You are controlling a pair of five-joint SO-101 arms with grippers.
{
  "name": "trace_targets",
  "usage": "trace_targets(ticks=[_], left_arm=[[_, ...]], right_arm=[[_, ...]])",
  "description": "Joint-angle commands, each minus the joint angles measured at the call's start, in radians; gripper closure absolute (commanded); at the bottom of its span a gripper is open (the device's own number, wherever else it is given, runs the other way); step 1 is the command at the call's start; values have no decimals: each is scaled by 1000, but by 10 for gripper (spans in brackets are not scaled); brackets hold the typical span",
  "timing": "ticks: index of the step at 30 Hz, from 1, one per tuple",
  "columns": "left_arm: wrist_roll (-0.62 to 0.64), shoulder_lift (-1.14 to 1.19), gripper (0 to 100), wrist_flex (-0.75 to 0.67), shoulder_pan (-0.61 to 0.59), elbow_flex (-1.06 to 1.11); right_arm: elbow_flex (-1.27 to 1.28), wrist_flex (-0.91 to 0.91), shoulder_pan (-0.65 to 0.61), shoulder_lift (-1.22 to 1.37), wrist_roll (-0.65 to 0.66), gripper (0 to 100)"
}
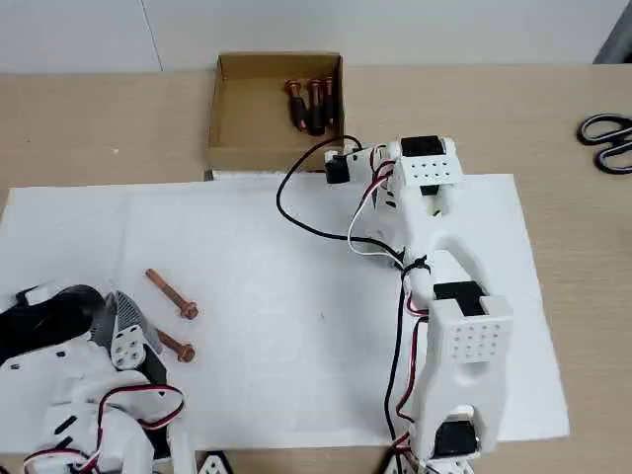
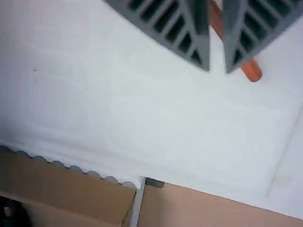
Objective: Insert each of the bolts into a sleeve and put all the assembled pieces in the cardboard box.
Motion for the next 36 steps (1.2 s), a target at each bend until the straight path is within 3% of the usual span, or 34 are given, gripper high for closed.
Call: trace_targets(ticks=[1,8,13,15,22,30,33,36], left_arm=[[-2,-8,994,-6,5,-28],[54,-2,994,-28,29,-30],[52,6,994,-41,242,-27],[54,55,994,-61,265,-36],[52,488,994,-48,239,-263],[51,967,994,155,239,-676],[-43,1108,994,236,244,-739],[-267,1201,994,272,244,-760]], right_arm=[[-11,47,-25,-156,-26,985],[2,90,-42,-404,-147,996],[147,94,-16,-541,-224,996],[224,94,-1,-598,-233,996],[420,85,101,-785,-206,995],[582,50,289,-885,-164,995],[637,24,354,-923,-153,995],[700,-7,395,-966,-121,995]])
